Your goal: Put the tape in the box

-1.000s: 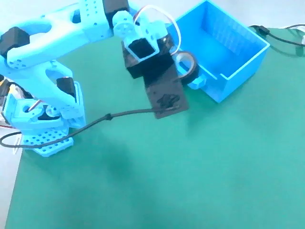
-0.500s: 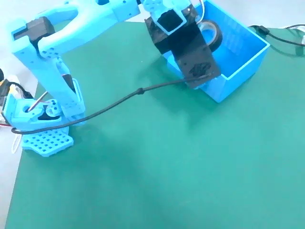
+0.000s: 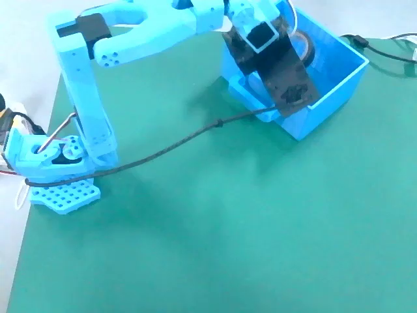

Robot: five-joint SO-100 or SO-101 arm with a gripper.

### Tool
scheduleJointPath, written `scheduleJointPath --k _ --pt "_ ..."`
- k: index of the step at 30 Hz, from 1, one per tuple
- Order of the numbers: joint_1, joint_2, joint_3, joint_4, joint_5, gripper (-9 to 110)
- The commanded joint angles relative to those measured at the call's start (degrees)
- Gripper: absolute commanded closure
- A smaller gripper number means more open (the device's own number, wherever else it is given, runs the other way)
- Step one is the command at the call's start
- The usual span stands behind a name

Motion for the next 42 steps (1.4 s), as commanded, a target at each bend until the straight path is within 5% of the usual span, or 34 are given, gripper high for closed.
scheduleJointPath --k 1,42 --pt "-1.41 -1.93 -8.88 -1.67 0.09 102" --pt "-3.69 -8.17 -18.81 -4.22 -0.44 101"
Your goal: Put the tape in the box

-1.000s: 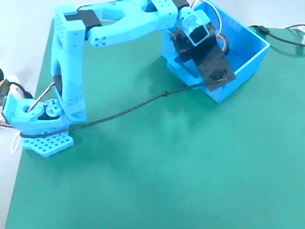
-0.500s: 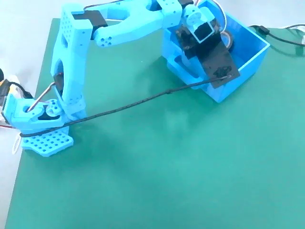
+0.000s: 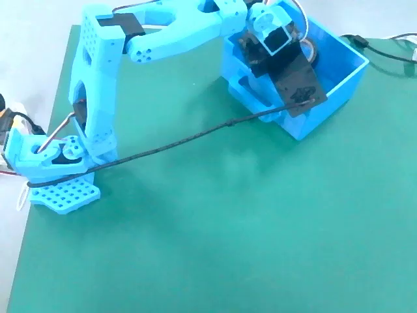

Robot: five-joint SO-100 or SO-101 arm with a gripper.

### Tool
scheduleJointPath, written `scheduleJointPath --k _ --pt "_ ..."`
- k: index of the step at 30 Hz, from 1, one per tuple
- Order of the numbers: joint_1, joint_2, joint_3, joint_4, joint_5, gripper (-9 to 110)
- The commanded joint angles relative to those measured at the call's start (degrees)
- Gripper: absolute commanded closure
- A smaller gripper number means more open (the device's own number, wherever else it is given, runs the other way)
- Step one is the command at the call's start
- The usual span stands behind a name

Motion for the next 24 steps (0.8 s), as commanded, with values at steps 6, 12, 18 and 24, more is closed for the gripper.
scheduleJointPath --k 6,12,18,24 --pt "-1.05 5.27 -8.88 -0.97 -0.97 98" --pt "-1.05 5.89 -8.88 -0.79 -0.53 81" --pt "-0.79 6.06 -8.88 0.09 -0.35 70" --pt "-0.44 6.42 -8.88 0.7 -0.35 70"
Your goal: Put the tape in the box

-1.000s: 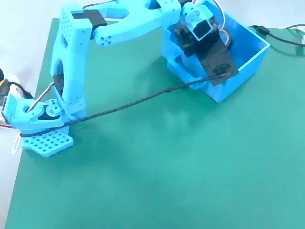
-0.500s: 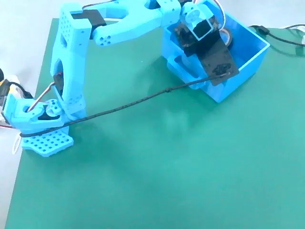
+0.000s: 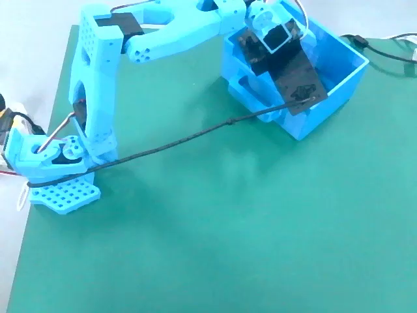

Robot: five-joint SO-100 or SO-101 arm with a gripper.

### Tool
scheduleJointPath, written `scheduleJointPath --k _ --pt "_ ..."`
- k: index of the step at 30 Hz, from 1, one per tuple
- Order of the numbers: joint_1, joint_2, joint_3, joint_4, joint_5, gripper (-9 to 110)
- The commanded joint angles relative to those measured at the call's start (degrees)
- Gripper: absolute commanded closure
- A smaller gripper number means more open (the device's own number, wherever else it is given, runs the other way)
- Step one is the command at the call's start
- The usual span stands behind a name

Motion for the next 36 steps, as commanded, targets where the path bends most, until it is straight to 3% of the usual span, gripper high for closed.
scheduleJointPath --k 1,14,36 --pt "-0.35 5.71 -8.79 0.44 -0.44 70" --pt "1.49 11.34 -8.09 5.01 -1.05 72" --pt "17.14 41.04 -5.54 34.19 -1.05 73"
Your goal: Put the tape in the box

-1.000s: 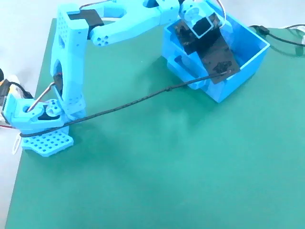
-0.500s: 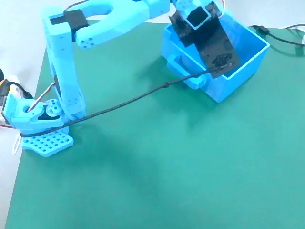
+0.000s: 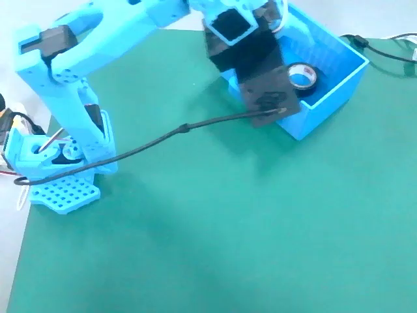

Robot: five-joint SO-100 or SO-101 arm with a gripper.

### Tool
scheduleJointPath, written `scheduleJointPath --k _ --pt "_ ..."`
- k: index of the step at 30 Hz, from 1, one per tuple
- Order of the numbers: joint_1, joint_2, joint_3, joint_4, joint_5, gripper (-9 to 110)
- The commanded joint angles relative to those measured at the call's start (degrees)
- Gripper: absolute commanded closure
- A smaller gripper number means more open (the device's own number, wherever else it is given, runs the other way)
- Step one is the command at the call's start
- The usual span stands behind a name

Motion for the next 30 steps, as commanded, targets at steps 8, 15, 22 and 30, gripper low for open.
scheduleJointPath --k 8,15,22,30 --pt "8.7 29.62 14.77 2.81 -0.97 74" --pt "15.21 45.18 35.86 -2.99 -1.05 73" --pt "18.37 53.7 54.84 -10.99 -0.44 74" --pt "21.62 59.68 71.46 -17.93 -0.35 74"
